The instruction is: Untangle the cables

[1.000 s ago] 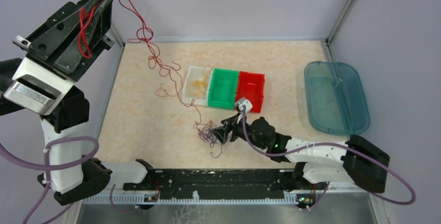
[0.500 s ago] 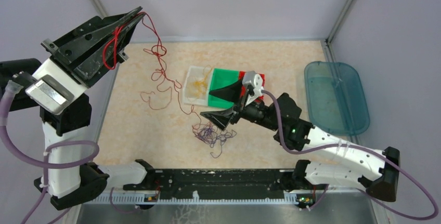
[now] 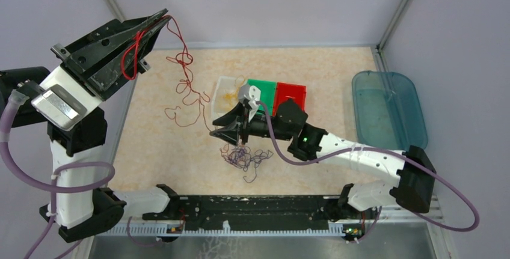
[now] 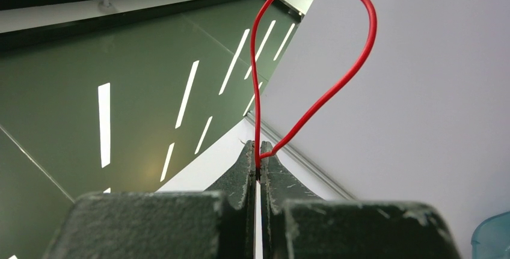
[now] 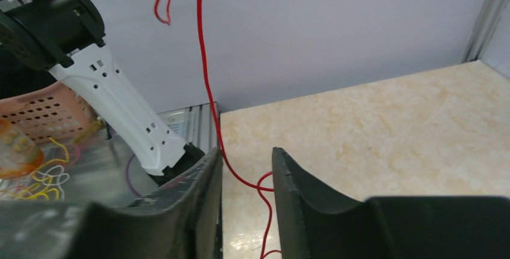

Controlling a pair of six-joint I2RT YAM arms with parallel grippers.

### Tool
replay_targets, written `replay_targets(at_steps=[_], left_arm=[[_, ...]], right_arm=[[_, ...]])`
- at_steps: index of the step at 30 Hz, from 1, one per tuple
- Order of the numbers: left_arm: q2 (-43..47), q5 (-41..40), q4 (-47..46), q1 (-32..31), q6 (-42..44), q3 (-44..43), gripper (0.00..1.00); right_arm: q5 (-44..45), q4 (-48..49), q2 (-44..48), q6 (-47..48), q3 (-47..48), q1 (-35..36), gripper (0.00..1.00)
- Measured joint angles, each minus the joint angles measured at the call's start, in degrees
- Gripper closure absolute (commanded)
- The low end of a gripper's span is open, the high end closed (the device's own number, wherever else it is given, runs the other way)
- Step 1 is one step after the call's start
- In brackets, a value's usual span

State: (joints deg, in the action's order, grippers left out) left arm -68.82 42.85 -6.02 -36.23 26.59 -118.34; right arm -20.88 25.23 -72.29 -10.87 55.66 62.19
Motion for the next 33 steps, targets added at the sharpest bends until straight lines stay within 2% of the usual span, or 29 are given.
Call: replay_targets(at_steps=[2, 3, 5, 7, 10, 12, 13, 14, 20, 33], left_arm=[[0.0, 0.0, -0.02, 0.0, -0.04, 0.0, 1.0], [0.0, 0.0, -0.02, 0.0, -0.07, 0.0, 1.0], [0.0, 0.0, -0.07, 0.0, -0.11, 0.0, 1.0], [0.0, 0.0, -0.11, 0.0, -0.22, 0.02, 1.0], [0.0, 0.0, -0.28, 0.0, -0.44, 0.17, 1.0], [0.0, 0.0, -0.37, 0.0, -0.48, 0.26, 1.0], [0.0, -0.02, -0.39, 0.0, -0.55, 0.26, 1.0], [0.0, -0.02, -0.39, 0.0, -0.66, 0.28, 1.0], [-0.07, -0.04, -0.42, 0.0, -0.94, 0.28, 1.0], [-2.19, 0.96, 4.9, 0.0, -1.49, 0.33, 1.0]], right_arm=[[0.31, 0.83, -1.03, 0.22, 0.63, 0.07, 0.73], [0.5, 1.44, -1.62, 0.37, 0.85, 0.07, 0.7], [0.87, 1.99, -2.64, 0.37, 0.92, 0.07, 0.54], [1.27, 2.49, -3.48, 0.44, 0.92, 0.07, 0.51], [2.21, 3.43, -4.13, 0.46, 0.92, 0.15, 0.63], [3.48, 4.39, -4.42, 0.63, 0.92, 0.26, 0.81], [4.17, 4.76, -4.52, 0.87, 0.92, 0.28, 0.96], [4.87, 5.57, -4.72, 0.79, 0.9, 0.28, 1.0], [9.44, 8.74, -4.96, 0.59, -1.36, 0.33, 1.0], [17.66, 21.16, -0.5, -7.3, -18.6, 0.44, 1.0]])
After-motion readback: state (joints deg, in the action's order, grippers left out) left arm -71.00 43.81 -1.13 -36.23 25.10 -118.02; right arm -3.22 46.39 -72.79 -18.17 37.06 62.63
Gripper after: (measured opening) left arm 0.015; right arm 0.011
